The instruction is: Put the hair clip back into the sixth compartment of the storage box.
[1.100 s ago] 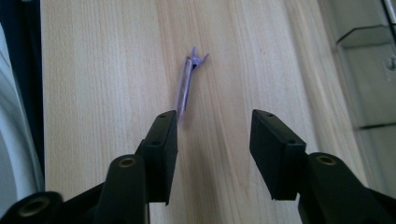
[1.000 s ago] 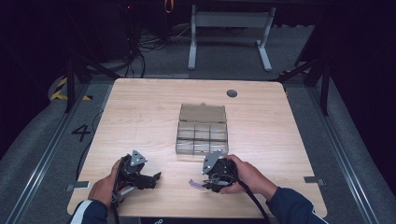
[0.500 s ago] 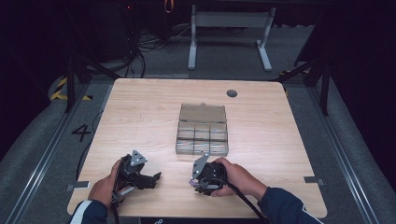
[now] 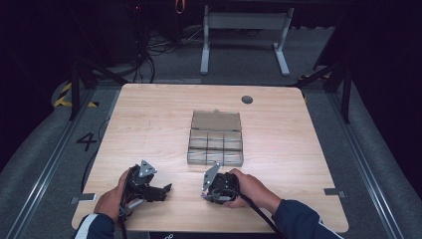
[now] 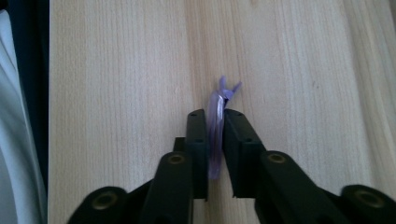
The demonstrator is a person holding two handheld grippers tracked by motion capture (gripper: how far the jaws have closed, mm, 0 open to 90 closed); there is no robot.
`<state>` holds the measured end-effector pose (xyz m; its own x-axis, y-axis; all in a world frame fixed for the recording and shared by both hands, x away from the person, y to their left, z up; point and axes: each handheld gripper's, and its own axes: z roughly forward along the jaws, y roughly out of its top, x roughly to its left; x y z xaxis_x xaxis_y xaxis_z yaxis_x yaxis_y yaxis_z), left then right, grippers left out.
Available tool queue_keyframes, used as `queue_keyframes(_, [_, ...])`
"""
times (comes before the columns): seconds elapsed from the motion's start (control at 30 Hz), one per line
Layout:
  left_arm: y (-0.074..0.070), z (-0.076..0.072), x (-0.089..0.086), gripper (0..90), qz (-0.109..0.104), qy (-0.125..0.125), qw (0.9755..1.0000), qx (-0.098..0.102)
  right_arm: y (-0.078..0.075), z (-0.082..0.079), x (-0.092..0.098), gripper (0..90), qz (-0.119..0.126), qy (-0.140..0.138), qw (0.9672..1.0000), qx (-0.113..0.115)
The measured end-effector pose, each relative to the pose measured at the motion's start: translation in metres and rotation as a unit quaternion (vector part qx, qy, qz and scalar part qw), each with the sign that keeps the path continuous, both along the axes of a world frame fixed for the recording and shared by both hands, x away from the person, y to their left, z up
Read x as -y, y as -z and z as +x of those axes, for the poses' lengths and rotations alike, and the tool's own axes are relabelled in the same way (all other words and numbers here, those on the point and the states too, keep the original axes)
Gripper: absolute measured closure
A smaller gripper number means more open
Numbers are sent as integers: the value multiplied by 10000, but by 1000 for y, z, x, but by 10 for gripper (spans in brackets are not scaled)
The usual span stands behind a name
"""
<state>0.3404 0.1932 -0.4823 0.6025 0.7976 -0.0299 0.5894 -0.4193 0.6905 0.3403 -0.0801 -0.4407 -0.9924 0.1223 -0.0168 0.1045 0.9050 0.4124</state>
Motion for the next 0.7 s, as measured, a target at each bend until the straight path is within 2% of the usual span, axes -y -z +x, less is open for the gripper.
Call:
queue_keyframes(0.13, [0, 0, 0, 0, -3, -1, 10000, -1, -2, -1, 3, 850, -57, -93, 9999, -5])
queue_keyframes(0.23, [0, 0, 0, 0, -2, -1, 10000, 1, -4, -2, 5, 850, -1, -125, 9999, 34])
queue_keyframes(0.7, [0, 0, 0, 0, -1, 0, 10000, 1, -11, -2, 19, 849, -103, -119, 9998, 95])
